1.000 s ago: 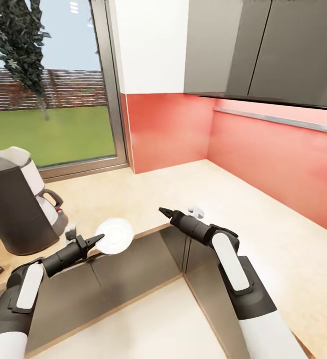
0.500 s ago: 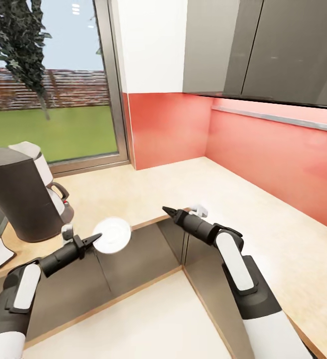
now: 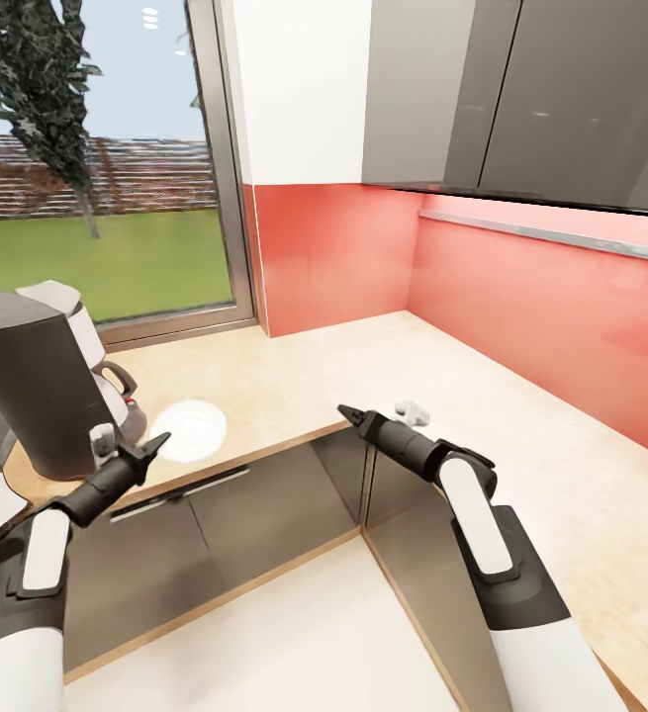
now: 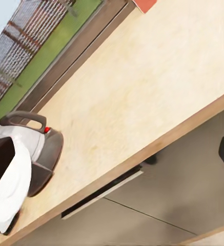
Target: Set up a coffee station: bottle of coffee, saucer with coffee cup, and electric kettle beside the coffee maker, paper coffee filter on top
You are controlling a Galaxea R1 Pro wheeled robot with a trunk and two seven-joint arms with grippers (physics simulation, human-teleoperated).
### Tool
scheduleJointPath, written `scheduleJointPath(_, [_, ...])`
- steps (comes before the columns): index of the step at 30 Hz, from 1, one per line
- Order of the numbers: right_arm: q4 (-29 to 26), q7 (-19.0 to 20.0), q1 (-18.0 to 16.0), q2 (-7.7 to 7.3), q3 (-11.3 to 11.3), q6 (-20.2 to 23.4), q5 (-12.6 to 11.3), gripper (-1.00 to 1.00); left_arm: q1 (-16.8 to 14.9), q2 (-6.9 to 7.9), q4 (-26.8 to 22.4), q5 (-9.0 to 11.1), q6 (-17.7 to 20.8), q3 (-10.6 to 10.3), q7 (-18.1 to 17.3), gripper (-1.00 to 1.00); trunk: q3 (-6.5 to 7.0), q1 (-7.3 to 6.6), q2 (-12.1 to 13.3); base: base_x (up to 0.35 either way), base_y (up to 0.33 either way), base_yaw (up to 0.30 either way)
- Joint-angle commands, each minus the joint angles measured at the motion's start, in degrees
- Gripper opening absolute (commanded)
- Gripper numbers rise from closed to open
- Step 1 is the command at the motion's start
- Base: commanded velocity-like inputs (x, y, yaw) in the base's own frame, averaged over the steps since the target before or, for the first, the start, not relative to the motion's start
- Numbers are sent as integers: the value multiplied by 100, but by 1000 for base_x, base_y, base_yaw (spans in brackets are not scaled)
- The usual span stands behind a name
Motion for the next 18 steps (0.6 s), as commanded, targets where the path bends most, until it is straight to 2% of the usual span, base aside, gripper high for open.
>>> scheduleJointPath(1, [-24, -114, -6, 3, 1, 15, -9, 100, -16, -156, -21, 103, -73, 76, 317, -100, -12, 3, -13, 0, 0, 0])
scheduleJointPath(6, [-118, -355, -6, 18, 14, 15, 36, 100, -110, -570, -73, 396, -852, 96, 1578, -100, -12, 3, -13, 0, 0, 0])
scheduleJointPath(8, [-127, -377, -6, 26, 27, 15, 39, 100, -130, -724, -76, 495, -991, 88, 1920, -100, -12, 3, -13, 0, 0, 0])
scheduleJointPath(11, [-137, -386, -6, 29, 37, 15, 46, 100, -150, -876, -81, 544, -1092, 81, 2279, -100, -12, 3, -13, 0, 0, 0])
scheduleJointPath(18, [-148, -359, -6, 3, 2, 15, 38, 100, -88, -895, -70, 560, -1287, 131, 2367, -100, -12, 3, -13, 0, 0, 0])
